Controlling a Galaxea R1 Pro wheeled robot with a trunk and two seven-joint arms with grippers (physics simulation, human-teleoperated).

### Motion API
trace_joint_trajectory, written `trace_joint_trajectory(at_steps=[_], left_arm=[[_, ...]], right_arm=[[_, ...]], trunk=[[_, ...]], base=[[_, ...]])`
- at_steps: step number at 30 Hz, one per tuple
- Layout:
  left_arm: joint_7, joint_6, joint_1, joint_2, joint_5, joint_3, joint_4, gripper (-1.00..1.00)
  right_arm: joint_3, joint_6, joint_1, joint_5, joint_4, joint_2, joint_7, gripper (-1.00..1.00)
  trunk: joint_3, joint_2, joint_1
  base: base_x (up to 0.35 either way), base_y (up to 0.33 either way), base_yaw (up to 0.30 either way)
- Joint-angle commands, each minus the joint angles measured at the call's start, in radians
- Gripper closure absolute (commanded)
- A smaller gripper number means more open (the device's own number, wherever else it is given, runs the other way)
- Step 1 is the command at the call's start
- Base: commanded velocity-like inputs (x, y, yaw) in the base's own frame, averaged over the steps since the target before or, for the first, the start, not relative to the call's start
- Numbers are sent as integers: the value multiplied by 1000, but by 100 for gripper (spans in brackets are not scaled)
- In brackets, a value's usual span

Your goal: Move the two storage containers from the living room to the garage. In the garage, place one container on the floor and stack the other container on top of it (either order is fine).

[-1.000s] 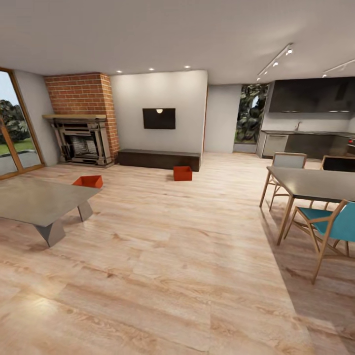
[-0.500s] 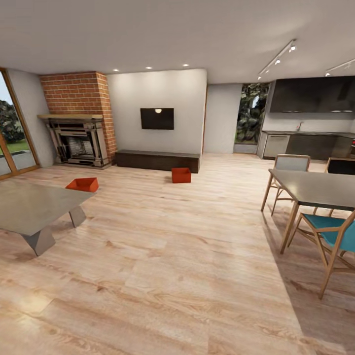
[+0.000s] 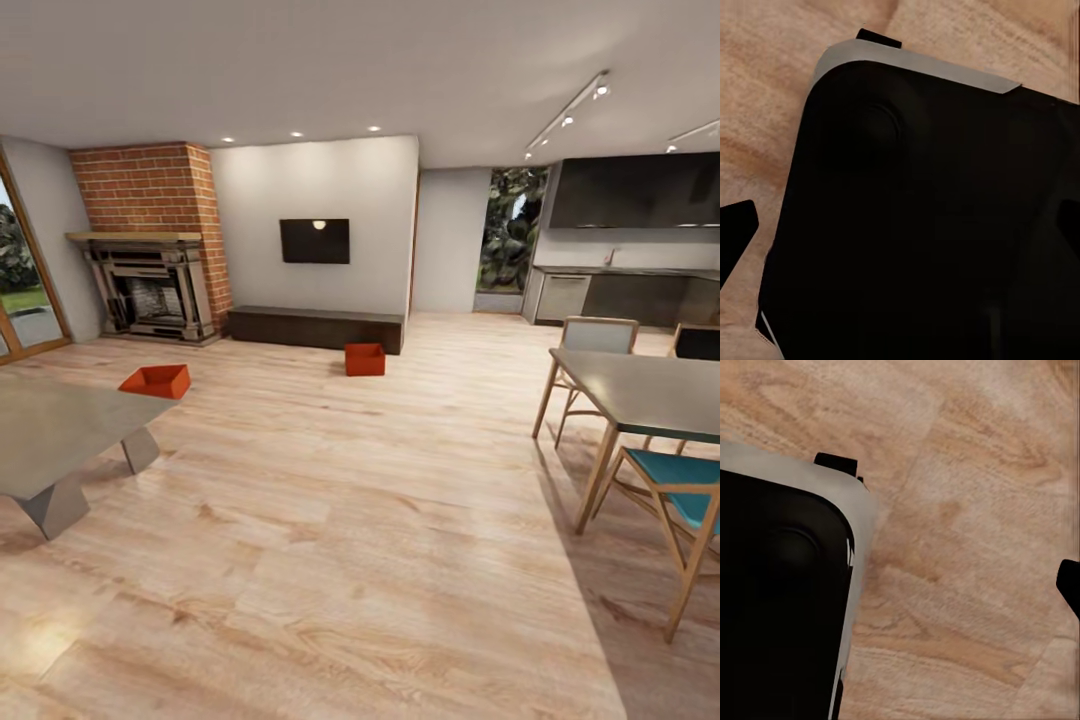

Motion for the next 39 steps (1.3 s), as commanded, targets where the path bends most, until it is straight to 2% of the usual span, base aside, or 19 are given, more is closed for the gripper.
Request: trace_joint_trajectory(at_steps=[1, 39], left_arm=[[0, 0, 0, -1, 5, 1, 0, -100], [0, 0, 0, -1, -2, -2, -2, -100]], right_arm=[[9, -6, -1, -10, 3, 0, 0, -100], [10, -4, -1, -12, 3, 0, -2, -100]], trunk=[[-1, 0, 1], [-1, 0, 1]], base=[[317, -90, 0], [317, -88, 0]])
